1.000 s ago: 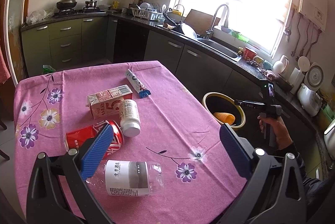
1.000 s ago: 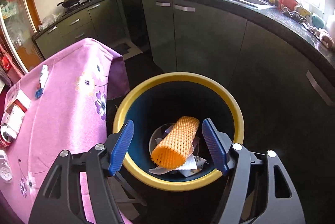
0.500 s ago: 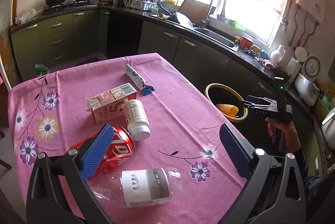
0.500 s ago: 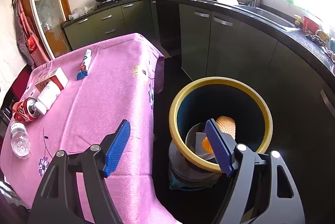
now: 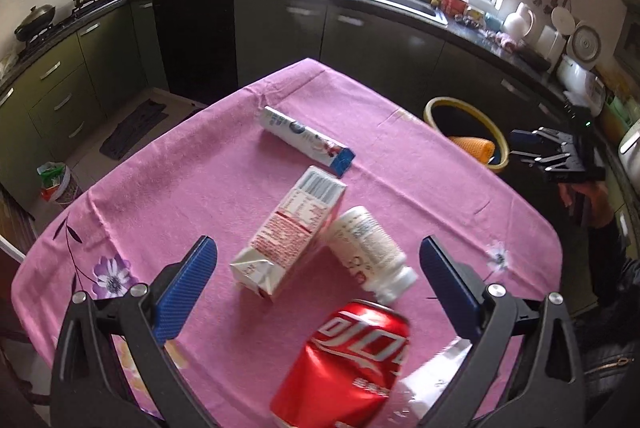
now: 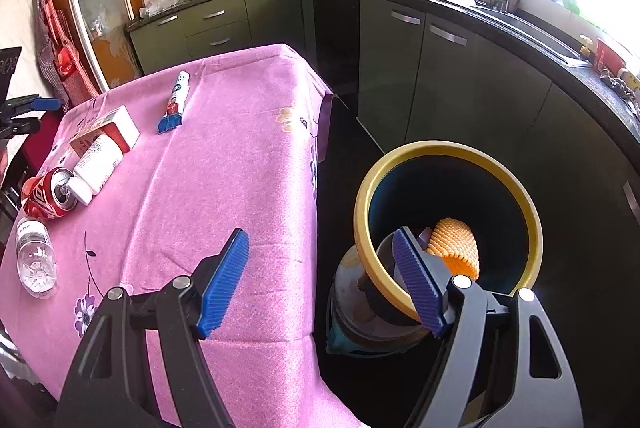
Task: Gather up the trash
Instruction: 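Grasp the red-and-white milk carton with the left gripper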
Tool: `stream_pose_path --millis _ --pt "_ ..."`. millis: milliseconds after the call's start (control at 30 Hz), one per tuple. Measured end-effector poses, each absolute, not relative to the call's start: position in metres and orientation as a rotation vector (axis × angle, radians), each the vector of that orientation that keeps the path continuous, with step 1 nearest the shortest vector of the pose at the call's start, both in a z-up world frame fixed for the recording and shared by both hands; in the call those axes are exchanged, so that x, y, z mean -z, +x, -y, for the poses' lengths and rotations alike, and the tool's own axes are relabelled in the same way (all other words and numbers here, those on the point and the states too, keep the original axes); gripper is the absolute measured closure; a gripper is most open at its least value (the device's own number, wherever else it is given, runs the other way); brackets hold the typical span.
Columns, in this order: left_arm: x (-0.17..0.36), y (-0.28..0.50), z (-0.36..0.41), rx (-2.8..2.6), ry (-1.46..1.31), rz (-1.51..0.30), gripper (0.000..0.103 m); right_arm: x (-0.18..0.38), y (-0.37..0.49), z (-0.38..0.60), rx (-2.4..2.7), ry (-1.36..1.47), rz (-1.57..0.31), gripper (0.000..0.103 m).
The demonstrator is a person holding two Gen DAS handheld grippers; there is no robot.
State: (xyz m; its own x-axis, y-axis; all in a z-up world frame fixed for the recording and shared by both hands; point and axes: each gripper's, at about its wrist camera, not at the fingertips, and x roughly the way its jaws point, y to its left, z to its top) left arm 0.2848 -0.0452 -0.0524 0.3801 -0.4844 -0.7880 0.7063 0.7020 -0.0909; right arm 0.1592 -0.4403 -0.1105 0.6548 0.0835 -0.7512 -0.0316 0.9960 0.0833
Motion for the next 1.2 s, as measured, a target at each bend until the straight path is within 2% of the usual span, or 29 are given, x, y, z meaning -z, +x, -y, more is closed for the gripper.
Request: stream_pose_path --millis 367,567,900,967,1000,1033,1067,1133,1200 --pt "0.087 0.322 0.064 0.929 0.512 -0.975 0.006 0.118 0.173 0.425 -0.08 0.045 -0.898 0.029" --pt "0.097 0.346 0.06 0.883 0.474 -1.027 0.006 0.123 0.178 0.422 -0.09 0.04 -0.915 0.029" --pt "0.117 0.322 0.078 0.957 0.693 -0.976 0.006 0.132 0.182 0.418 -0.103 0.041 -0.939 0.029" --pt "0.118 0.32 0.079 0.975 0.692 -0.984 0.011 0.134 0.182 0.416 -0.105 0.037 -0.944 0.029" --pt "0.119 0.32 0.078 0.98 0.688 -0.99 0.02 0.135 0.183 0.415 -0.107 0.038 -0.946 0.029" --pt "0.119 0.32 0.077 0.987 0.676 -1.002 0.034 0.136 0.183 0.415 -0.108 0.038 -0.948 0.029" --pt "0.12 0.322 0.077 0.984 0.667 -1.01 0.041 0.136 0.183 0.414 -0.109 0.038 -0.948 0.029" --pt "0.122 0.323 0.074 0.973 0.664 -1.021 0.062 0.136 0.182 0.414 -0.112 0.039 -0.947 0.029" --pt "0.126 0.321 0.074 0.969 0.674 -1.029 0.069 0.137 0.182 0.412 -0.118 0.038 -0.948 0.029"
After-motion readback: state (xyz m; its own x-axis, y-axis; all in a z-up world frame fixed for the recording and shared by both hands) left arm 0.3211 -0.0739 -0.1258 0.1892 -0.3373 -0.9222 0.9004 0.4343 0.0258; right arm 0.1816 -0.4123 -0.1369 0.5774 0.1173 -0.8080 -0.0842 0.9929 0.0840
